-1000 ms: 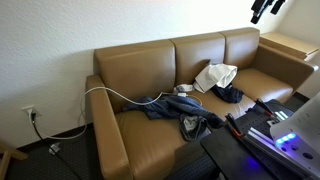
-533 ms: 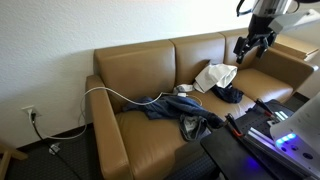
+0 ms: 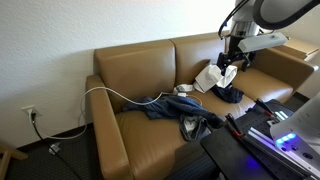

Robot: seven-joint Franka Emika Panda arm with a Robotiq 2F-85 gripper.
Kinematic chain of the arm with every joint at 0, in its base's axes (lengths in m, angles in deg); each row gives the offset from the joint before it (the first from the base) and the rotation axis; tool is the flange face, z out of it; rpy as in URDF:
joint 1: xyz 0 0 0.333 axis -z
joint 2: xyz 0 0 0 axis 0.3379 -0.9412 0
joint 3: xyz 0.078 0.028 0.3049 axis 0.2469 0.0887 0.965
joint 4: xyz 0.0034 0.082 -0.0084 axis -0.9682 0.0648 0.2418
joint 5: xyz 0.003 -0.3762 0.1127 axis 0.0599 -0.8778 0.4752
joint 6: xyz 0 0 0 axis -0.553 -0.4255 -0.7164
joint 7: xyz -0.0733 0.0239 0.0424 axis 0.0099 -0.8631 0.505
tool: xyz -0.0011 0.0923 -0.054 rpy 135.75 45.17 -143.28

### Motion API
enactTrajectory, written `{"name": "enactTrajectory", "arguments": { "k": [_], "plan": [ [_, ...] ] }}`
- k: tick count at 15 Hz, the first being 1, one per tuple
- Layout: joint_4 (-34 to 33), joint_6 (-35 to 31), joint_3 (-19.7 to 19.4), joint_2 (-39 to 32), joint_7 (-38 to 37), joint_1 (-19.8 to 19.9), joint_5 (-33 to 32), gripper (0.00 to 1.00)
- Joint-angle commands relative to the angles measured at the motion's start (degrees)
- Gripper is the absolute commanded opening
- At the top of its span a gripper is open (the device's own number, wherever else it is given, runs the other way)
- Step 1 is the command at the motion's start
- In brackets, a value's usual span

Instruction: Move the jeans to the corner

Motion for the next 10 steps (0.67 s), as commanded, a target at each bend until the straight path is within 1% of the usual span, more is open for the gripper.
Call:
{"name": "enactTrajectory", "arguments": {
  "k": [1, 3, 4, 5, 6, 8, 10],
  "plan": [
    [-0.24, 0.94, -0.37, -0.53, -0.78, -0.45, -3.11, 1.0],
    [-0.69, -2.41, -0.99, -7.68, 0.31, 0.63, -4.59, 1.0],
    [-0.72, -5.36, -1.03, -11.54, 0.02, 1.62, -6.06, 1.0],
    [-0.63, -8.57, -2.3, -14.75, 2.32, 1.1, -5.58, 1.0],
    [-0.89, -11.54, -4.44, -17.8, 6.2, 0.25, -3.88, 1.0],
    [-2.36, -16.22, -7.08, -24.98, 11.69, 0.09, -2.79, 1.0],
    [-4.96, -18.6, -9.67, -32.38, 16.7, -0.14, -1.26, 1.0]
  ]
}}
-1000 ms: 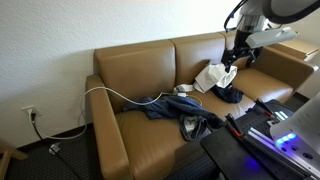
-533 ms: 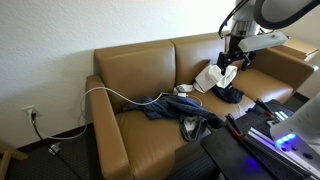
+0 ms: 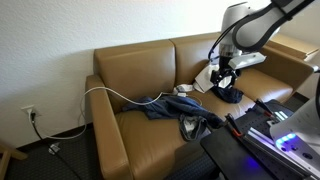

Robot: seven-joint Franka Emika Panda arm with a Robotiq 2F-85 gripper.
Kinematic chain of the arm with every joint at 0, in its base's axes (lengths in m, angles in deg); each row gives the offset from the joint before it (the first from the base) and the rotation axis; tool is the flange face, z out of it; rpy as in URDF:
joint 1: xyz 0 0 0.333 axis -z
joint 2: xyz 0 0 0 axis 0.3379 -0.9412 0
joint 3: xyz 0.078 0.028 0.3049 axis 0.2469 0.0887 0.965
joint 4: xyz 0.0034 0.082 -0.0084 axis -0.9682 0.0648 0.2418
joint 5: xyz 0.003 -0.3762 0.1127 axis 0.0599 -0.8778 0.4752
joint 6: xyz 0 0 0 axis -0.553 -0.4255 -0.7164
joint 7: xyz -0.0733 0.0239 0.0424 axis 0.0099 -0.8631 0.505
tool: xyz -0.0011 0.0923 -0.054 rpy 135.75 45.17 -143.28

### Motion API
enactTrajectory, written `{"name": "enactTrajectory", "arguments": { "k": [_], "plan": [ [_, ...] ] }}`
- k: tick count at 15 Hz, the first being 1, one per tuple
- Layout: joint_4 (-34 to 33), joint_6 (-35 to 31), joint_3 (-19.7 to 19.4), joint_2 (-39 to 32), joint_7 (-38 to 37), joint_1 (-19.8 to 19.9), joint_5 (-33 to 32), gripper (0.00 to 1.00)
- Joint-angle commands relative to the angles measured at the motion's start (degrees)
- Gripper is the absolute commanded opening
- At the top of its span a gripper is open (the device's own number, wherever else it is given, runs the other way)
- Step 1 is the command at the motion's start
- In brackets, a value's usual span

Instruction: Move the jeans to the corner

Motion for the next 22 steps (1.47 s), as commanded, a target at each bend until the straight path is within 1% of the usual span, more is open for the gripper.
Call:
{"name": "enactTrajectory", "arguments": {
  "k": [1, 2, 3, 4, 5, 6, 9, 10, 11, 13, 14, 15, 17, 18, 19, 20, 21, 22],
  "plan": [
    [-5.28, -4.45, -4.48, -14.77, 8.91, -0.54, 3.32, 1.0],
    [-7.31, -4.27, -5.05, -18.4, 10.06, -0.68, 4.07, 1.0],
    [-9.32, -3.12, -5.28, -21.66, 8.83, -1.15, 4.4, 1.0],
    [-4.63, -3.46, -5.7, -14.25, 7.95, -1.6, 3.27, 1.0],
    [-5.86, -3.52, -6.11, -16.88, 8.05, -1.79, 3.42, 1.0],
    [-6.27, -3.55, -6.3, -17.67, 8.07, -1.93, 3.44, 1.0],
    [-6.02, -3.45, -6.22, -16.2, 7.93, -2.21, 3.35, 1.0],
    [-5.95, -0.26, -5.94, -15.37, 10.45, -1.95, 4.17, 1.0],
    [-5.67, -0.66, -5.63, -16.04, 12.08, -2.23, 4.02, 1.0],
    [-6.68, -5.4, -6.01, -20.56, 16.02, -2.34, 1.87, 1.0],
    [-6.83, -11.16, -6.2, -23.69, 17.88, -2.46, 0.88, 1.0],
    [-7.61, -13.96, -6.11, -26.36, 20.53, -1.87, 2.0, 1.0],
    [-9.0, -20.57, -7.95, -32.29, 18.15, -3.34, -1.43, 1.0],
    [-10.19, -23.39, -10.66, -35.21, 14.77, -5.41, -4.56, 1.0],
    [-11.71, -25.92, -12.67, -38.48, 12.79, -7.25, -5.65, 1.0],
    [-13.51, -28.0, -14.9, -41.76, 10.95, -9.33, -6.4, 1.0],
    [-15.25, -29.07, -15.35, -44.6, 10.46, -9.96, -5.21, 1.0],
    [-17.09, -30.25, -16.6, -47.4, 9.21, -11.62, -4.47, 1.0]
  ]
}}
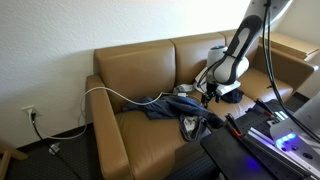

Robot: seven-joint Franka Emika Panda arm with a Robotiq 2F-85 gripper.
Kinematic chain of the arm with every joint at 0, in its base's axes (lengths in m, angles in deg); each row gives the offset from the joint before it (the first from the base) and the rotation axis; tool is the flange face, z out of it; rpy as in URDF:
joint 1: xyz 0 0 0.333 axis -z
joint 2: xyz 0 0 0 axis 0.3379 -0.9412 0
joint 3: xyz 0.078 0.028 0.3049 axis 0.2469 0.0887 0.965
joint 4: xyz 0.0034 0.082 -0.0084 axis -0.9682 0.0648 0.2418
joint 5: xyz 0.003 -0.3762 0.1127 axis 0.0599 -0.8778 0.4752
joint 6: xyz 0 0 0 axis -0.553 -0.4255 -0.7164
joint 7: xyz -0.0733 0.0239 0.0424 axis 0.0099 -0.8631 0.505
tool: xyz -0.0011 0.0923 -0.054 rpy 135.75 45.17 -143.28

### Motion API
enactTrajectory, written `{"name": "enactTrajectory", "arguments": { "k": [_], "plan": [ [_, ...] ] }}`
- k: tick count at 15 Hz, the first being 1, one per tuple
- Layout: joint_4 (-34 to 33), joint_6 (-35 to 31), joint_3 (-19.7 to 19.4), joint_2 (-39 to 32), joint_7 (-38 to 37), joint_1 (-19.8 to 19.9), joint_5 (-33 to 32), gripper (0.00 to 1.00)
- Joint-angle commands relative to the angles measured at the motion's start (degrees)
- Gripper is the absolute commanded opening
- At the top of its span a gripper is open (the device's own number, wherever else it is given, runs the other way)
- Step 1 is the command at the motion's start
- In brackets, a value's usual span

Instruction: Move the jeans to the corner

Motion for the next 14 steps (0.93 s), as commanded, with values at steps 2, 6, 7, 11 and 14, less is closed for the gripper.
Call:
{"name": "enactTrajectory", "arguments": {
  "k": [2, 6, 7, 11, 14],
  "plan": [
    [-9.99, -2.74, -2.33, -13.23, -3.7, -3.77, 3.24, 1.0],
    [-10.71, -2.18, -2.21, -14.16, -3.02, -4.28, 4.64, 1.0],
    [-11.35, -2.18, -2.21, -14.83, -3.19, -4.37, 4.75, 1.0],
    [-14.77, -7.94, -9.28, -21.6, -5.23, -12.9, 2.45, 1.0],
    [-18.97, -9.14, -8.28, -27.0, -4.41, -13.24, 4.43, 1.0]
  ]
}}
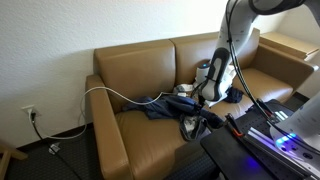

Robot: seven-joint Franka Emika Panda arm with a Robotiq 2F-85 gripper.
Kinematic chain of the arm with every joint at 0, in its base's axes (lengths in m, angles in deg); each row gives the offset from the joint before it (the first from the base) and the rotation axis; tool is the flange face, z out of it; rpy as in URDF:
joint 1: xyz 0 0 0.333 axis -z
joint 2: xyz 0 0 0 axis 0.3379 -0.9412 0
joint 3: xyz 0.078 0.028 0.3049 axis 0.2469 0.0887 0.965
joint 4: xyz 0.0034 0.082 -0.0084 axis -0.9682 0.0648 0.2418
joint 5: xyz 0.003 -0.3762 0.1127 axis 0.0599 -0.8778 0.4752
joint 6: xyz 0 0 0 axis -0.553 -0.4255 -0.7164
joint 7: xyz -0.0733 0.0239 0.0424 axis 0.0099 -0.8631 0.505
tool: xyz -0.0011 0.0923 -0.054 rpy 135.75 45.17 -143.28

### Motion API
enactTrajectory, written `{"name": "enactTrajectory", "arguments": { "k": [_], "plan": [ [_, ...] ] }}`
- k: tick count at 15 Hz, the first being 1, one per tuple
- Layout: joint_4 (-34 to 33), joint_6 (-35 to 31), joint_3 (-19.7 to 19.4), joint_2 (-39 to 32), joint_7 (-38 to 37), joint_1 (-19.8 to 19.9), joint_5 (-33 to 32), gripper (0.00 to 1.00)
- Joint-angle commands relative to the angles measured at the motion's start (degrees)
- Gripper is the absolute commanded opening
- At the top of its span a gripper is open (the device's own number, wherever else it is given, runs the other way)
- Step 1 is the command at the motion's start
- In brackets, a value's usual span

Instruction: Move the jeans to the corner

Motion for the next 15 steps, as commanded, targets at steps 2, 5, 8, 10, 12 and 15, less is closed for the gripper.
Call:
{"name": "enactTrajectory", "arguments": {
  "k": [2, 5, 8, 10, 12, 15],
  "plan": [
    [-8.19, -1.08, 2.82, -8.93, 0.82, 1.81, 2.49, 0.84],
    [-11.76, -0.41, 3.44, -12.02, 0.8, 3.38, 4.15, 0.6],
    [-13.66, -0.78, 3.12, -13.9, 0.51, 5.18, 5.75, 0.38],
    [-14.31, -1.72, 4.22, -13.84, -0.93, 7.75, 8.28, 0.25],
    [-12.75, -2.12, 8.27, -10.27, 0.56, 12.86, 9.97, 0.12],
    [-8.69, -2.3, 14.28, -1.83, 2.18, 18.54, 11.05, 0.04]
  ]
}}
